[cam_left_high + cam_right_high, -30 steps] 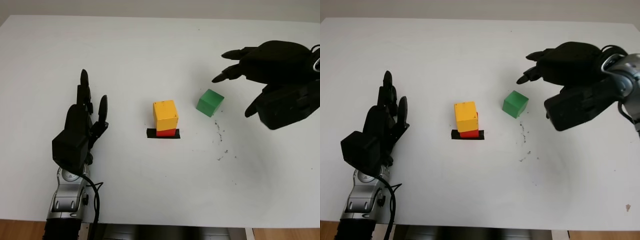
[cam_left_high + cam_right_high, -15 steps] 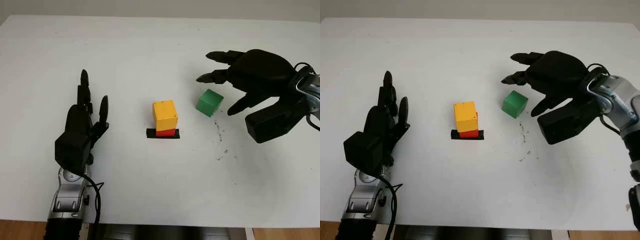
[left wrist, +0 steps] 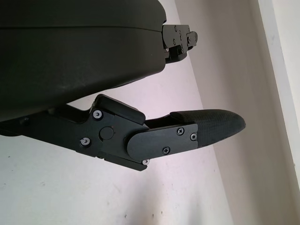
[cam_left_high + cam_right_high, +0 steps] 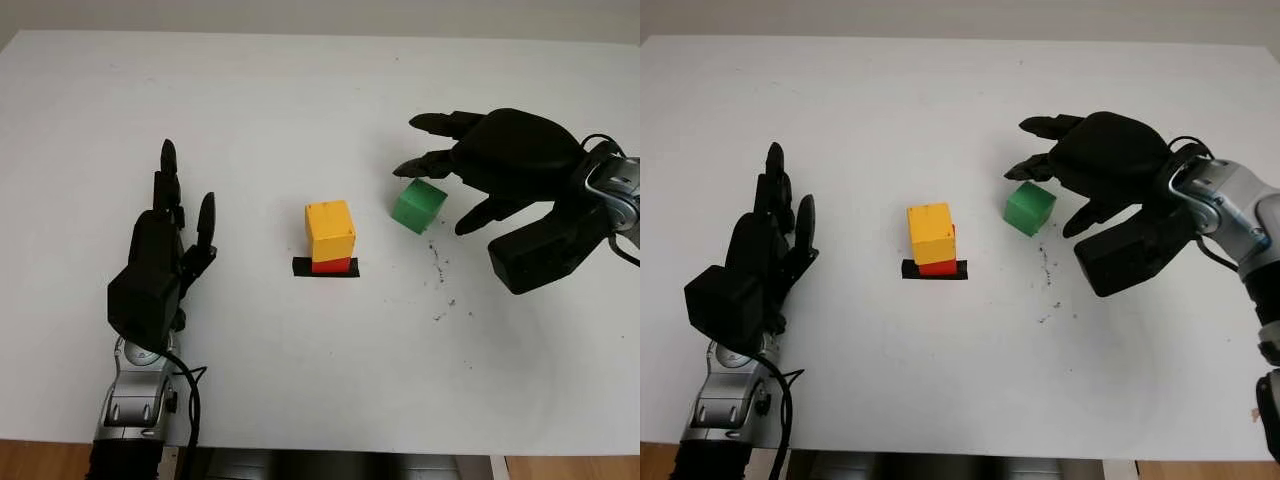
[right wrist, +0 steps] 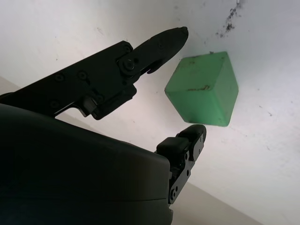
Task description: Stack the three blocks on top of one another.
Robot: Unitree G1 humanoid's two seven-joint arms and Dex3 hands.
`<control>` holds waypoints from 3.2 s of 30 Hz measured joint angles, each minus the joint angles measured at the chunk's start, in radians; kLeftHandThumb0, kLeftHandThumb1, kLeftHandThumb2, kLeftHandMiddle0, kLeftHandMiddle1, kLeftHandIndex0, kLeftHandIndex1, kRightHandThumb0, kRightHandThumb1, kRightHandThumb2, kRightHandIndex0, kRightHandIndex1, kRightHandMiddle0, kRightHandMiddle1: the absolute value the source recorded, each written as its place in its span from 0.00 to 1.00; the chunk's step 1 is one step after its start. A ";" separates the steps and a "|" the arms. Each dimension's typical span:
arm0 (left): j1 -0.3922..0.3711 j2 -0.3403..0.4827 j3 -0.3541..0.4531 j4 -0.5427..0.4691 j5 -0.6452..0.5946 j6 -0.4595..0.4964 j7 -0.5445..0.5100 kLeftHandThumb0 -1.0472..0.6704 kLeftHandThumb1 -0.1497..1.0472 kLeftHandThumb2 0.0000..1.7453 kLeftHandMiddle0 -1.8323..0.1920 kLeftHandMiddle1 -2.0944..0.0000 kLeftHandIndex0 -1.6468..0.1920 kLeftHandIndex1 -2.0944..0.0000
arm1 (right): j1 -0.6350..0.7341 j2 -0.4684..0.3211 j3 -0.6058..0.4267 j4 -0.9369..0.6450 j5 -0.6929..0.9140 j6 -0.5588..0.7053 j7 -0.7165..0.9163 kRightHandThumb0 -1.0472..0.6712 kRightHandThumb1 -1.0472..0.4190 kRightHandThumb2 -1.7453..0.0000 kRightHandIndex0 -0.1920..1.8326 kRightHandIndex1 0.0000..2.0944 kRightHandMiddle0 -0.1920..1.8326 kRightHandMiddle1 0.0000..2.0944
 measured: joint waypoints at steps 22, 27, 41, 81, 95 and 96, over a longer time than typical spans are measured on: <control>0.005 0.001 0.006 -0.011 0.011 0.012 -0.006 0.12 1.00 0.34 0.96 0.97 0.94 0.97 | -0.003 0.019 0.033 0.093 -0.027 -0.106 -0.188 0.40 0.17 0.97 0.25 0.04 0.48 0.06; 0.005 0.000 0.006 -0.011 0.001 0.010 -0.003 0.13 1.00 0.34 0.96 0.97 0.94 0.97 | -0.007 0.025 0.034 0.110 -0.028 -0.117 -0.209 0.41 0.15 0.96 0.26 0.04 0.53 0.08; 0.008 0.000 0.006 -0.011 -0.001 0.010 -0.002 0.13 1.00 0.33 0.97 0.98 0.94 0.98 | -0.039 0.028 0.055 0.137 -0.083 -0.118 -0.279 0.42 0.14 0.97 0.31 0.03 0.46 0.42; 0.003 -0.006 -0.002 0.005 -0.021 0.019 -0.011 0.13 1.00 0.32 0.98 0.97 0.96 0.97 | 0.147 0.187 -0.284 -0.236 0.656 0.550 0.323 0.48 0.08 0.97 0.27 0.02 0.23 0.75; 0.005 -0.006 0.002 -0.010 -0.006 0.026 0.002 0.13 1.00 0.33 0.97 0.97 0.95 0.97 | 0.117 0.238 -0.311 -0.655 0.775 1.156 0.447 0.47 0.04 0.97 0.25 0.01 0.16 0.86; 0.006 -0.006 0.003 -0.011 -0.007 0.028 0.001 0.13 1.00 0.33 0.97 0.98 0.96 0.97 | 0.095 0.235 -0.302 -0.679 0.774 1.208 0.462 0.47 0.04 0.97 0.25 0.01 0.16 0.87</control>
